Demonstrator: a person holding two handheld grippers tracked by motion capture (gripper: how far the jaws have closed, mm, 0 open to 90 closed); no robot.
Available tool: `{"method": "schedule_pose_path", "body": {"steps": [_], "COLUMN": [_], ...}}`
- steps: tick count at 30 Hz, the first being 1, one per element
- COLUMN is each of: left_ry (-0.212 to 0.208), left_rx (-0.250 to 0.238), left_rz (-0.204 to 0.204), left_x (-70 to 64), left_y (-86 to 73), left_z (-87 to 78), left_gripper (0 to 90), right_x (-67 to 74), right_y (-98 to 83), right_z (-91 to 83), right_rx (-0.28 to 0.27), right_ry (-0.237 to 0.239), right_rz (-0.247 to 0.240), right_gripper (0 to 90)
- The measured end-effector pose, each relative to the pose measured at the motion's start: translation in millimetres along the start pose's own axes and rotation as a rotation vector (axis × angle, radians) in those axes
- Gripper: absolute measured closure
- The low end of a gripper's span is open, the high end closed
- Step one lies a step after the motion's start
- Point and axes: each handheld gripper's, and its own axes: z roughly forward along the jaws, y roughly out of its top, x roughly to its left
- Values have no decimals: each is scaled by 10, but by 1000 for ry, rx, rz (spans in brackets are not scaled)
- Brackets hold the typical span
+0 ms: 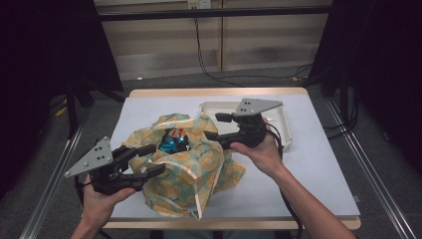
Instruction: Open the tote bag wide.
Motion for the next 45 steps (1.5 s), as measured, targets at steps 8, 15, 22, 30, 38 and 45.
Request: {"method": "schedule_pose_path", "body": {"steps": [8, 15, 22, 30, 38, 45], "left_ry": [-83, -127, -178, -232, -249, -199], "left_rx": [61, 74, 95, 134, 153, 142], "left_rz": [59, 74, 93, 135, 135, 76], "left_x": [-113, -278, -412, -633, -714, -646], "left_y": [-111, -152, -189, -283, -402, -458], "left_z": [100, 113, 163, 179, 149, 154], "left_gripper": [863, 893, 894, 897, 900, 690], "right_x": [-95, -90, -46, -356, -670, -657], "right_y": [64, 72, 58, 140, 89, -10], "right_z": [354, 579, 650, 521, 396, 466], "right_rx": [67, 100, 131, 72, 56, 60], "right_ry": [32, 69, 77, -12, -104, -49], "right_rz": [-3, -6, -59, -22, 33, 63], "right_gripper": [239, 265, 808, 900, 900, 877]}}
